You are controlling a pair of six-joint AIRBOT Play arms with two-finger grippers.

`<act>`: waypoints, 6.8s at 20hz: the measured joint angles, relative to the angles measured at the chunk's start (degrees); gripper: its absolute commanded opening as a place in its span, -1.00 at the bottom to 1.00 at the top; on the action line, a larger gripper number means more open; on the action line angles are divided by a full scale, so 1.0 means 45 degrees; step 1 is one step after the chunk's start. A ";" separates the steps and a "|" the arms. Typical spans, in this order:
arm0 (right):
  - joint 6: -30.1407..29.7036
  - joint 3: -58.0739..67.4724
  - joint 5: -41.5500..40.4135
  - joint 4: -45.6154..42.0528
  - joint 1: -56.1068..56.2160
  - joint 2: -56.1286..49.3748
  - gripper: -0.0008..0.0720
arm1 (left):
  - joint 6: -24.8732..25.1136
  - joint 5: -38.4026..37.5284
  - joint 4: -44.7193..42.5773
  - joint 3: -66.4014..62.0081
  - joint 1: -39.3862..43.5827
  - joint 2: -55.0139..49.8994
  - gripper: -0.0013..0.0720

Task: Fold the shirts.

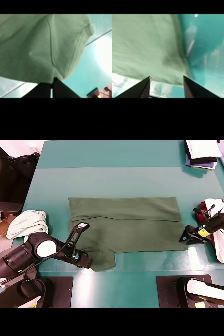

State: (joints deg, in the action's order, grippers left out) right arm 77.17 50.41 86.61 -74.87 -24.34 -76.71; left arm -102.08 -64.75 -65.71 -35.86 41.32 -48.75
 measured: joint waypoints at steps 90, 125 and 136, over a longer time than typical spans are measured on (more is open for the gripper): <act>0.0447 0.4396 -0.3633 0.2307 0.0301 -0.0733 0.67 | 0.2302 -0.0588 -0.6193 -0.9126 -0.3803 -0.6883 0.14; -0.3701 0.6611 0.0452 0.5785 0.0714 -0.4794 -0.93 | 0.3638 0.3827 0.0413 -0.9845 -0.1467 -0.9525 -0.90; -0.1156 0.6640 0.0053 0.7033 0.3857 -0.0189 -0.94 | 0.3147 0.3157 -0.0107 -1.2143 -0.1409 -1.2250 -0.90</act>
State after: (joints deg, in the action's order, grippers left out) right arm 71.96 80.29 86.85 -43.22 -6.98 -77.56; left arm -87.92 -50.54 -66.19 -90.50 34.98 -103.88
